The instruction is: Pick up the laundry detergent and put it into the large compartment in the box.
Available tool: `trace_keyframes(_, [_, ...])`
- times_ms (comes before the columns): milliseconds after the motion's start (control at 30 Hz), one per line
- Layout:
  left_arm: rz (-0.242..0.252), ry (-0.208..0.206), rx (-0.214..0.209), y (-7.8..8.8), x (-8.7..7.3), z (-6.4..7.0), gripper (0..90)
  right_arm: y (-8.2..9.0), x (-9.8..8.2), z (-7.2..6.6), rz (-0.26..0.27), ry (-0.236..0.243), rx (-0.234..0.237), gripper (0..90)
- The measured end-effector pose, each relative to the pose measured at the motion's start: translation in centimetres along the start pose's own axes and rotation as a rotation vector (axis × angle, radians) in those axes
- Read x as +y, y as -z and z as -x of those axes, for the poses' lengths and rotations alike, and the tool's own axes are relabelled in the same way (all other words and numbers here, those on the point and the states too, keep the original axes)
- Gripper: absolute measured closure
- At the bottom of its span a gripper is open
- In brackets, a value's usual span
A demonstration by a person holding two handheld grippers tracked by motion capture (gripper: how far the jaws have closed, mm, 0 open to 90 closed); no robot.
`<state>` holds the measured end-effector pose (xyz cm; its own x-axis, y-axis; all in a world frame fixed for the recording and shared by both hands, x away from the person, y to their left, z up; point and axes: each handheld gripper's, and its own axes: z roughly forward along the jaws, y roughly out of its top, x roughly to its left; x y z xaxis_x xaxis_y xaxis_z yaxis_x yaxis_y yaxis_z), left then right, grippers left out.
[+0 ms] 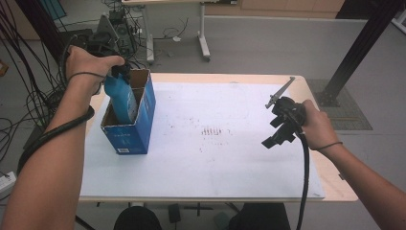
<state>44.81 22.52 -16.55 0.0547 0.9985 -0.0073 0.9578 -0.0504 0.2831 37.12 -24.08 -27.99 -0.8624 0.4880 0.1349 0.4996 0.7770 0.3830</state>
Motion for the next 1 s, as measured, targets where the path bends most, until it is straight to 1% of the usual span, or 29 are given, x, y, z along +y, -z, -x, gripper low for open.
trace_keyframes(167, [-0.005, 0.008, -0.008, -0.9, -0.2, -0.2, 37.9, -0.2, 0.1, -0.1, -0.002, 0.003, 0.002, 7.6])
trace_keyframes(333, [-0.018, 0.006, -0.002, -1.7, -0.4, -0.3, 37.9, -0.3, 0.1, 0.0, -0.003, -0.001, 0.003, 7.6])
trace_keyframes(467, [-0.021, 0.018, -0.008, -2.4, -0.6, -0.6, 37.9, -0.3, 0.0, 0.0, -0.002, -0.002, 0.005, 7.6])
trace_keyframes(600, [-0.039, 0.014, -0.009, -3.2, -0.8, -0.5, 37.9, -0.3, -0.1, 0.1, -0.005, -0.002, 0.004, 7.6])
trace_keyframes(833, [-0.055, 0.016, -0.006, -4.3, -1.0, -0.5, 37.9, -0.2, -0.3, 0.2, -0.002, -0.005, 0.003, 7.6])
trace_keyframes(1000, [-0.067, 0.022, -0.012, -5.1, -1.2, -0.5, 37.9, -0.2, -0.4, 0.3, 0.003, -0.010, 0.003, 7.6])
